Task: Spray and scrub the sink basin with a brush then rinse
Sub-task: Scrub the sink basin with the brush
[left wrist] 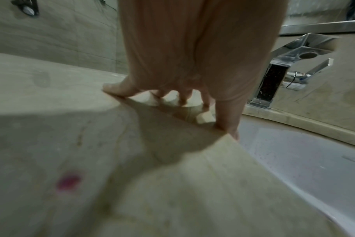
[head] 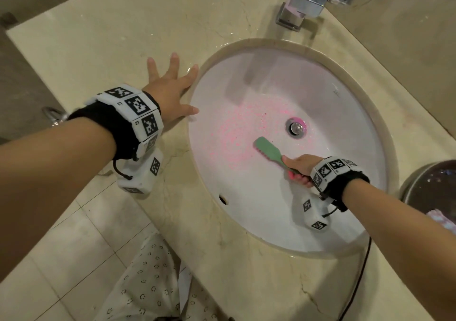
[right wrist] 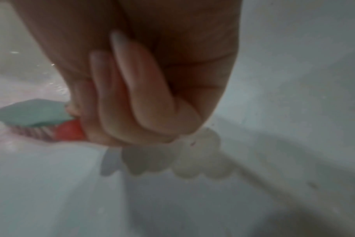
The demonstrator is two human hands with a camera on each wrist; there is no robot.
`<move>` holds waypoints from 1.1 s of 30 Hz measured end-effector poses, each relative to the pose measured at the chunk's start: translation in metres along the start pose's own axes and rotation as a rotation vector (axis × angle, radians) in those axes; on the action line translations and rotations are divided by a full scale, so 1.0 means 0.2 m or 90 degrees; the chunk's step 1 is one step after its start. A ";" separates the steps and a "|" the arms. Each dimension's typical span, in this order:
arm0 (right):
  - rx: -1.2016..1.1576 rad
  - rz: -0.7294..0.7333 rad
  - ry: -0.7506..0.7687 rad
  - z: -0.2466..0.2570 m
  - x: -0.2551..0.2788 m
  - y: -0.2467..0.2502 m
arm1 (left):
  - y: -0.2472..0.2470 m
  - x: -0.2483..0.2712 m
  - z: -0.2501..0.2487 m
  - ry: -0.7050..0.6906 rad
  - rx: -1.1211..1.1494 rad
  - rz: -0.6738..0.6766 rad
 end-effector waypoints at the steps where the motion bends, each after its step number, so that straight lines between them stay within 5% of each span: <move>1: -0.010 -0.028 0.001 0.01 -0.01 0.02 | 0.00 0.00 0.00 -0.001 -0.001 0.000; 6: -0.119 -0.023 0.029 0.15 -0.06 -0.04 | 0.00 0.00 0.00 -0.002 -0.001 0.000; 9: -0.139 0.064 0.032 0.23 -0.04 -0.16 | 0.00 0.00 0.00 0.000 0.001 0.000; 12: -0.089 0.152 0.023 0.27 0.00 -0.28 | 0.00 0.00 0.00 0.001 0.002 -0.002; 16: 0.003 0.153 0.001 0.16 -0.01 -0.24 | 0.00 0.00 0.00 0.002 -0.002 0.001; 26: 0.002 -0.125 0.025 0.15 -0.06 0.03 | 0.00 0.00 0.00 0.003 -0.008 0.001; 33: -0.089 0.069 0.058 0.30 0.01 -0.23 | 0.00 0.00 0.00 0.001 -0.003 0.003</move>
Point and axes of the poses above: each hand's wrist, its own x-axis away from the middle knuckle, its own y-axis out of the back of the hand, z = x × y, the point moved 5 cm from there along -x, towards the middle knuckle, and after that the axes turned 3 degrees about -y, right-handed, at the moved point
